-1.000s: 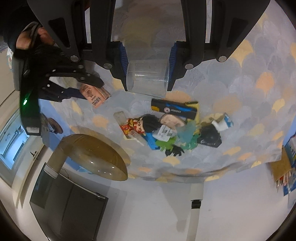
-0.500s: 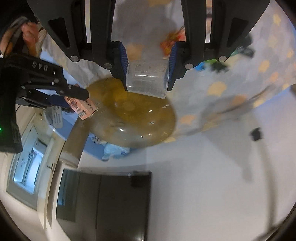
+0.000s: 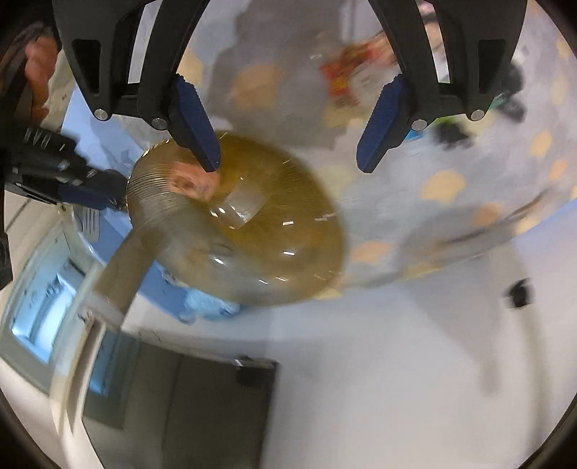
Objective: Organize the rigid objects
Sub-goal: 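Carry both items to the amber bowl and open both grippers to drop them, then grasp the black-headed white figurine with the left gripper while the right grasps the red lighter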
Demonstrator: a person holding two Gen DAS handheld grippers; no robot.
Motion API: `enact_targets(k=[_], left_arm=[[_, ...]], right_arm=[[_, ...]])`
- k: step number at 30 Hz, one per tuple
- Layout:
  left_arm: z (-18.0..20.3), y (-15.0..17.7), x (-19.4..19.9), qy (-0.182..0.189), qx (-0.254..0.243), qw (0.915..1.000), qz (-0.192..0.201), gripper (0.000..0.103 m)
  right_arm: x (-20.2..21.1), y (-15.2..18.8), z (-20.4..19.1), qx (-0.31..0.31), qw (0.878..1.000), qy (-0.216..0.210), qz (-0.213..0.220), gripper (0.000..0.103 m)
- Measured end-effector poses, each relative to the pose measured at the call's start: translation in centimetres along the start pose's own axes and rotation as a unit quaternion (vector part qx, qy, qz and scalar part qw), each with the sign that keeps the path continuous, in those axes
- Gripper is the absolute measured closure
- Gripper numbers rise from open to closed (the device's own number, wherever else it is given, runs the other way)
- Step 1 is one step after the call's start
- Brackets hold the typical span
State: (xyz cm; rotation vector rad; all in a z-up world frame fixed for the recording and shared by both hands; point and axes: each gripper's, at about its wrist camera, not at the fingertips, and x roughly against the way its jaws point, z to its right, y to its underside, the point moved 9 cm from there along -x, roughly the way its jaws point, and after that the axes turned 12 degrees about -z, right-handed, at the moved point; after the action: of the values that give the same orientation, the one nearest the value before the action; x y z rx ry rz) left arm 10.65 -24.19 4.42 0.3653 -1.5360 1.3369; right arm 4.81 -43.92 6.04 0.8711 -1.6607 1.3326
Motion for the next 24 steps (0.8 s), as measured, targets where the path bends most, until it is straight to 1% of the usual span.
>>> enact_targets(k=[3,6,8,9,11,12,13,14,15,16,17,19,20,23,24], left_arm=[[-3.2,1.6,3.4,-0.018,0.032,0.9989,0.028,0.027],[-7.1,4.0,7.3,-0.039,0.073,0.9951,0.053,0.026],[-10.2,6.5,9.3,-0.067,0.102,0.9908,0.057,0.024],[-11.7,8.0,10.2,-0.081,0.119,0.9878,0.06,0.024],[-14.1,10.2,10.8,-0.093,0.145,0.9834,0.057,0.024],[-15.3,11.6,10.8,-0.099,0.158,0.9813,0.05,0.024],[-16.6,13.1,10.4,-0.112,0.171,0.9781,0.04,0.024],[-17.7,14.6,9.8,-0.124,0.183,0.9747,0.029,0.024],[-18.5,15.6,9.3,-0.128,0.191,0.9729,0.019,0.024],[-19.1,16.7,8.5,-0.13,0.199,0.9712,0.009,0.024],[-19.8,17.8,7.6,-0.132,0.207,0.9694,-0.002,0.024],[-20.4,19.3,6.0,-0.138,0.21,0.9677,-0.024,0.024],[-20.6,19.9,5.4,-0.14,0.21,0.9672,-0.03,0.024],[-20.7,21.2,3.9,-0.143,0.208,0.9661,-0.052,0.024],[-20.5,21.0,3.9,-0.149,0.202,0.9668,-0.05,0.024]], right_arm=[[2.1,0.4,-0.4,-0.005,0.999,-0.03,0.021,0.051],[4.3,0.8,-2.8,0.012,0.997,-0.058,0.043,0.049],[5.5,1.4,-5.8,0.034,0.994,-0.089,0.054,0.033],[5.8,1.9,-7.0,0.044,0.992,-0.102,0.059,0.032],[5.7,3.2,-10.2,0.075,0.988,-0.116,0.062,0.031],[5.3,4.0,-11.7,0.089,0.987,-0.117,0.06,0.031],[4.8,4.7,-13.0,0.102,0.986,-0.121,0.056,0.031],[3.8,5.7,-14.7,0.117,0.983,-0.13,0.048,0.031],[2.7,6.4,-15.7,0.124,0.982,-0.134,0.042,0.031],[1.3,7.1,-16.6,0.132,0.982,-0.133,0.036,0.031],[-0.2,7.8,-17.4,0.144,0.982,-0.122,0.033,0.031],[-2.6,9.0,-18.1,0.161,0.982,-0.094,0.032,0.031],[-3.6,9.7,-18.4,0.165,0.982,-0.088,0.024,0.031],[-6.2,10.7,-18.2,0.156,0.984,-0.09,-0.002,0.031],[-6.7,10.7,-18.0,0.152,0.985,-0.086,-0.009,0.031]])
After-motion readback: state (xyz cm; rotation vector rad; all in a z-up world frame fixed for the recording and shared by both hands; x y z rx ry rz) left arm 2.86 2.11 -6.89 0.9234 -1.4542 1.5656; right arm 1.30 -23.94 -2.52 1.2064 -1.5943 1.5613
